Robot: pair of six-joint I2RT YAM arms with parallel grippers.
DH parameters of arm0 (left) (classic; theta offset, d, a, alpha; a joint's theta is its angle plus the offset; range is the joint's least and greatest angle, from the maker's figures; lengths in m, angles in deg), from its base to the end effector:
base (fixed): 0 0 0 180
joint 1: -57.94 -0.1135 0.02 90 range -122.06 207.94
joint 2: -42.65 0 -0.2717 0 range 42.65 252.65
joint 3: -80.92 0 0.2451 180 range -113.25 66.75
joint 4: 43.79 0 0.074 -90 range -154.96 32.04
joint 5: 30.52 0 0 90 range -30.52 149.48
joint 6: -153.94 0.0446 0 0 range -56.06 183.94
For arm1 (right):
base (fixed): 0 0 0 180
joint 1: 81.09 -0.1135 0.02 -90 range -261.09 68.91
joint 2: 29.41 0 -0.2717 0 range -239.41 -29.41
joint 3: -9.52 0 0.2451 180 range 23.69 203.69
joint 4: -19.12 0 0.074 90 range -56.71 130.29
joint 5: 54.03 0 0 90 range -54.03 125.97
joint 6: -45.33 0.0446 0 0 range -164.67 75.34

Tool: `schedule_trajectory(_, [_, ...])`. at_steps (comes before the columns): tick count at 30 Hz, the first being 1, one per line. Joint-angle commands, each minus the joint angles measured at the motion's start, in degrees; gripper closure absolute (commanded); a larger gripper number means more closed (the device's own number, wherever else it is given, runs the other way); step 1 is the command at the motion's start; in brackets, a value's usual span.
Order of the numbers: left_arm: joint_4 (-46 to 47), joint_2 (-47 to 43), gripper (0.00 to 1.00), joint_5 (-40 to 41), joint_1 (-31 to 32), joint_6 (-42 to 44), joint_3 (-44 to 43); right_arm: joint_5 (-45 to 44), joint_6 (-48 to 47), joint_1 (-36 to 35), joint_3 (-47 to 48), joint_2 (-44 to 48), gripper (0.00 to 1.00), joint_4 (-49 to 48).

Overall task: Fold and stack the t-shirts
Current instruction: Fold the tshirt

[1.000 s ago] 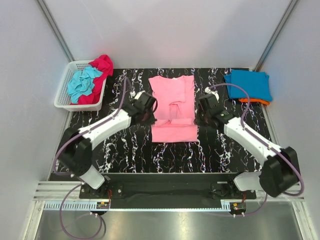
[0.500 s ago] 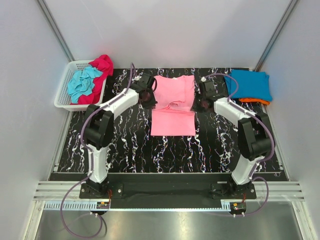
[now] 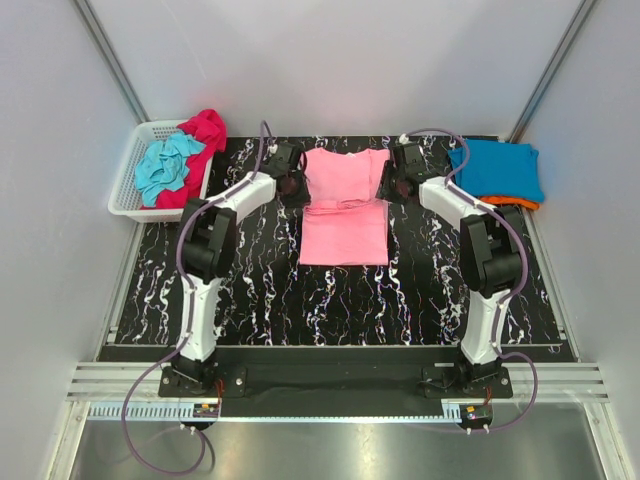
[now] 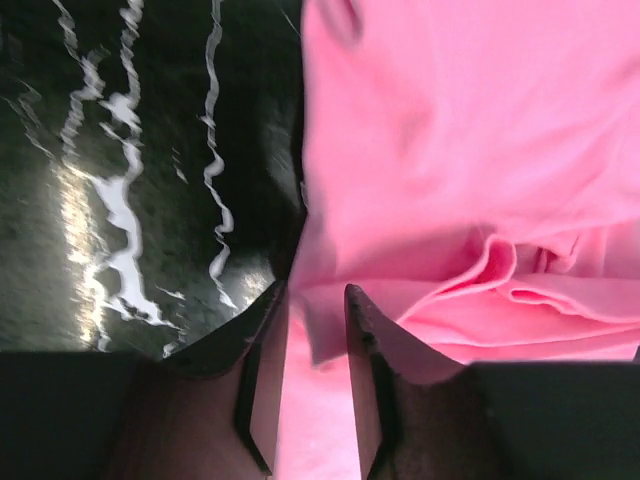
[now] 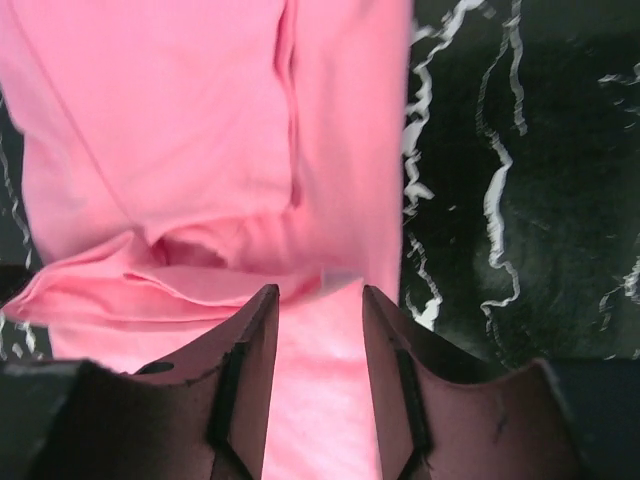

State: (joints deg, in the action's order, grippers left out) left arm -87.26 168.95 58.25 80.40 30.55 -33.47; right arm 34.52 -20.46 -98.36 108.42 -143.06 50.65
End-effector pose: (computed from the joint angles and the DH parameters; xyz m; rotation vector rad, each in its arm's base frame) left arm 0.4507 -0.1873 0.1843 -0.2379 2.5775 -0.4023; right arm 0.4281 0.1319 0.2143 0.1575 2.3960 0.3127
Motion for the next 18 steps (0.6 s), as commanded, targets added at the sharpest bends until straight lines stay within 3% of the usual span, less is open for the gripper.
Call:
schedule_trajectory(1, [11.88, -6.58, 0.62, 4.04, -2.24, -0.27, 4.06, -7.32, 0.66, 0.49, 3.42, -1.23, 0.52, -0.93])
schedule_trajectory(3, [17.74, -9.82, 0.51, 5.27, -3.03, -0.89, 8.09, -9.17, 0.84, 0.49, 3.43, -1.31, 0.52, -1.02])
schedule_trajectory(6, [23.06, -13.88, 0.45, 6.06, -3.38, -0.98, 12.23, -10.93, 0.84, 0.49, 2.64, -1.14, 0.54, -1.02])
schedule_trajectory(7, [23.67, -14.58, 0.39, 5.37, -3.39, -0.80, 12.86, -11.29, 0.67, 0.49, 1.85, -0.88, 0.54, -0.93])
schedule_trajectory(12, [21.22, -17.05, 0.35, 3.35, -3.39, -1.68, 15.14, -8.93, 0.32, 0.49, -0.96, 2.11, 0.55, -0.76])
schedule_trajectory(18, [11.90, -20.73, 0.35, -0.88, -3.04, -5.28, 21.27, -0.23, 1.19, 0.49, -11.76, 10.10, 0.36, -0.05])
